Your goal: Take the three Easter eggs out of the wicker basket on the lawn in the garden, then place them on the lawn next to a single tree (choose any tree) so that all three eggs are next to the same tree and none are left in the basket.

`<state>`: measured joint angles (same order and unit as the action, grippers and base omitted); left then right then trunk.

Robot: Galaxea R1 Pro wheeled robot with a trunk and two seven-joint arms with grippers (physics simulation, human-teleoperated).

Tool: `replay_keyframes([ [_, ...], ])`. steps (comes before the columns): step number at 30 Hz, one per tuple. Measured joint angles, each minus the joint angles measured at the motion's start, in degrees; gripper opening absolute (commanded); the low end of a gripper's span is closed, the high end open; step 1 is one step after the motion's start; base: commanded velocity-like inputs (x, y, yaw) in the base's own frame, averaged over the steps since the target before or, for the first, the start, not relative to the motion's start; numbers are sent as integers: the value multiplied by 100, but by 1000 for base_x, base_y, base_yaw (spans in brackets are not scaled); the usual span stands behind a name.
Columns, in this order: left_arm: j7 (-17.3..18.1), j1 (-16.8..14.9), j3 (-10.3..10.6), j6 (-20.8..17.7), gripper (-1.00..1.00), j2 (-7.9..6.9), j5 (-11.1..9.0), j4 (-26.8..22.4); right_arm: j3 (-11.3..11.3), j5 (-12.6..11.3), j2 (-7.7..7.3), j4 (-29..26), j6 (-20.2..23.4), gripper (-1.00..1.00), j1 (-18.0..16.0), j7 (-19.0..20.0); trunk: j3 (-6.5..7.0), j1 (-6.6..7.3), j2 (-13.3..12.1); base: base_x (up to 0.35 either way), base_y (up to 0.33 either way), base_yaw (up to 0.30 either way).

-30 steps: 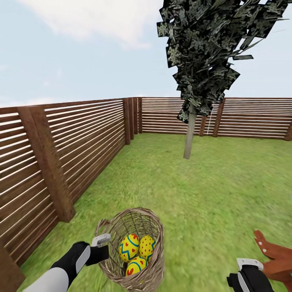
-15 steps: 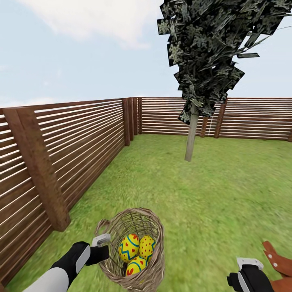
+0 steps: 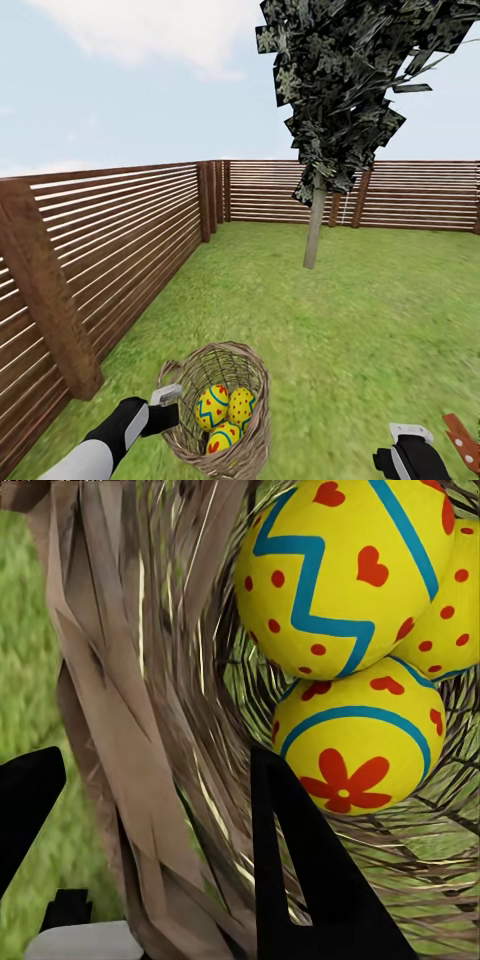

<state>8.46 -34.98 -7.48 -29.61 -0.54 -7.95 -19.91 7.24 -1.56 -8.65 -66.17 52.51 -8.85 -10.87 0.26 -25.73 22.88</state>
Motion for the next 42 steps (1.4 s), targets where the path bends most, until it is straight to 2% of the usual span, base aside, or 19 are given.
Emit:
replay_keyframes([
  [10, 0, 1, 6, -3, -100, 7, -32, -2, -1, -1, 5, 17, 0, 100, -2, -1, 0, 0, 0, 330, 0, -225],
  [42, 1, 1, 6, -3, -100, 20, -9, 4, -1, 1, 5, 28, 0, 100, -1, -3, 0, 0, 0, 330, 0, -2],
])
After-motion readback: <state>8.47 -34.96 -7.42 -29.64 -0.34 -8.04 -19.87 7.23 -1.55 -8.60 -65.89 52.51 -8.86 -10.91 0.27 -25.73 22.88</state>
